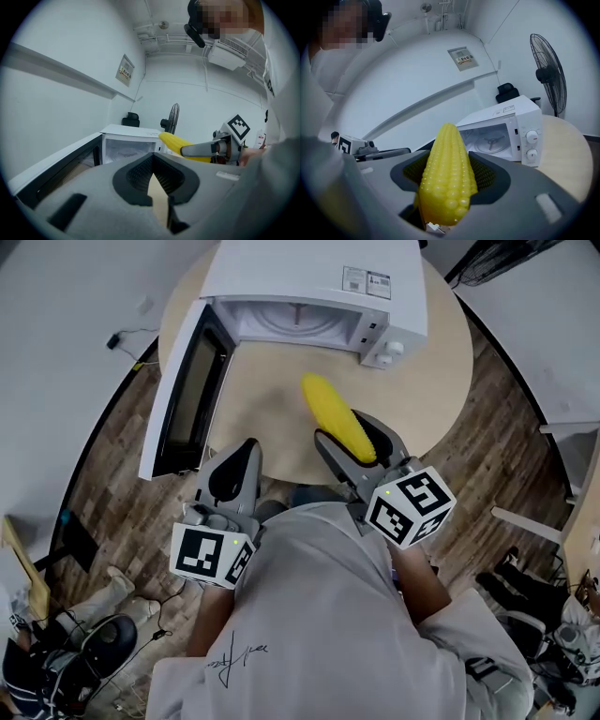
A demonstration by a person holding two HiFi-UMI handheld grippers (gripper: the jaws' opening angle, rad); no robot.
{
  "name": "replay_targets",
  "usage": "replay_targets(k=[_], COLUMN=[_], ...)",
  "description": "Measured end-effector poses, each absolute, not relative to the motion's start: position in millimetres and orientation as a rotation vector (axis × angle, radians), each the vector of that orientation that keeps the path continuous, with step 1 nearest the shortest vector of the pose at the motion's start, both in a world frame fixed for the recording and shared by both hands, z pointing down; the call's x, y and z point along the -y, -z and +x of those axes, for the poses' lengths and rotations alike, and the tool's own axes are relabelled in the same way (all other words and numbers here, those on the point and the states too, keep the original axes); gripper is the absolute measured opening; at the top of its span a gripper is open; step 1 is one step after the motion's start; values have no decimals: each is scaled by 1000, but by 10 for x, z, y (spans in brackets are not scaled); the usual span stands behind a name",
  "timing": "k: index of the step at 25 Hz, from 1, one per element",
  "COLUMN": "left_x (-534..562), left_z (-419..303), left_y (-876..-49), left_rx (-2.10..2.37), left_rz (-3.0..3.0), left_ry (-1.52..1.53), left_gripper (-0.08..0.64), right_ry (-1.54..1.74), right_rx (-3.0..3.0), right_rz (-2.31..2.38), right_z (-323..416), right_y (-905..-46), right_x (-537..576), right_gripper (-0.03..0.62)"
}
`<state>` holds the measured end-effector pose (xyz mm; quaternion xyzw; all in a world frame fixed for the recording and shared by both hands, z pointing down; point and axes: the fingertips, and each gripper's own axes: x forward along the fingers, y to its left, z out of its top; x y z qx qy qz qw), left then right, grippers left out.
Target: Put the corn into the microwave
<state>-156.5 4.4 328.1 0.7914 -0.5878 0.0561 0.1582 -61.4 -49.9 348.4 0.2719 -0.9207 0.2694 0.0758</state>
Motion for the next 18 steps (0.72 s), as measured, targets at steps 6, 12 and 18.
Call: replay_targets(k=[6,12,18], left_x=[97,159,196], left_z=[-1558,-1408,-1379], left_y=[-3302,-3258,-3268], left_rx=[1754,1719,1715], left_rz=[2266,2312,2328], left_ry=[-268,-319,-342], left_gripper=[-14,-14,-12], right_ry=[-795,-809,-811], right_rx=[2769,2765,2763], right_rz=[819,846,859], right_z=[-576,-541,-536], right_y=[-3516,-3623,-3705], right_x=[606,667,700], right_gripper=[265,265,265])
